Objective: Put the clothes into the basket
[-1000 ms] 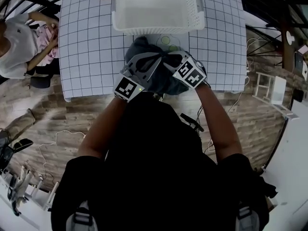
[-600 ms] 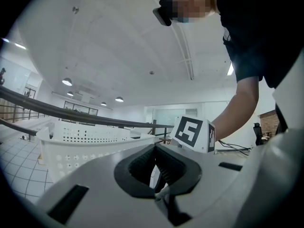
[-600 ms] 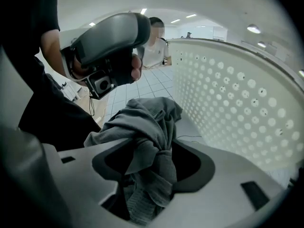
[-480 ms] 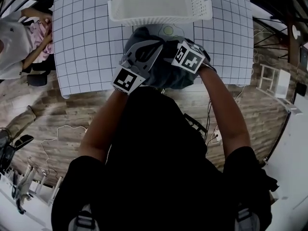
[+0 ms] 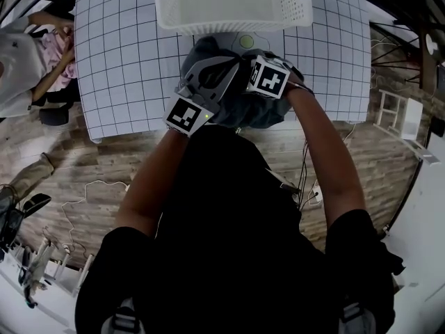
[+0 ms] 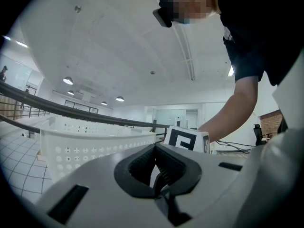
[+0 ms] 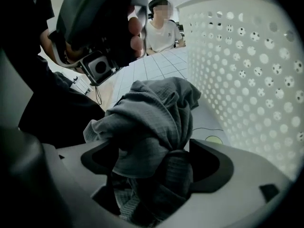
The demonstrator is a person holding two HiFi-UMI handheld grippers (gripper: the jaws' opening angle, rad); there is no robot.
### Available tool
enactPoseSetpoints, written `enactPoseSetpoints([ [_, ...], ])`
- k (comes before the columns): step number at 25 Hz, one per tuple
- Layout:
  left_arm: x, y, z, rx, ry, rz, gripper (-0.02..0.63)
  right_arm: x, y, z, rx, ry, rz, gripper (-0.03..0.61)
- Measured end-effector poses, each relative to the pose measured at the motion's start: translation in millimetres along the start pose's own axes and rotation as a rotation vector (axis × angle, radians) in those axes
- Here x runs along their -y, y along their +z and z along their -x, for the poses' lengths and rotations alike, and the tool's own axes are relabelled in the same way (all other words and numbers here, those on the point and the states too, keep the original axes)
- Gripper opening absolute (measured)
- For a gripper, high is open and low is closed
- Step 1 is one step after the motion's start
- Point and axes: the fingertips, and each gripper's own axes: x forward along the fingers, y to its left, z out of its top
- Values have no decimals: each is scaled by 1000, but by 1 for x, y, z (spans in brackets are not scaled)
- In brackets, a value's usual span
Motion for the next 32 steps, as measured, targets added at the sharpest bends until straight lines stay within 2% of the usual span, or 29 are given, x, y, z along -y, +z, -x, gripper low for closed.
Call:
enactPoseSetpoints([
  [9, -4, -3, 4, -5, 10, 15, 3, 10, -6, -30, -108, -35, 41, 457],
  [16, -6, -6, 4, -12, 13, 15, 3, 15, -9, -44, -143, -29, 36, 454],
  [23, -7, -10, 4, -24, 22, 22, 3, 14, -9, -42, -130, -22, 30, 382],
  [32, -13, -10, 5, -28, 43, 16, 3, 10, -7, -34, -134, 3, 16, 348],
])
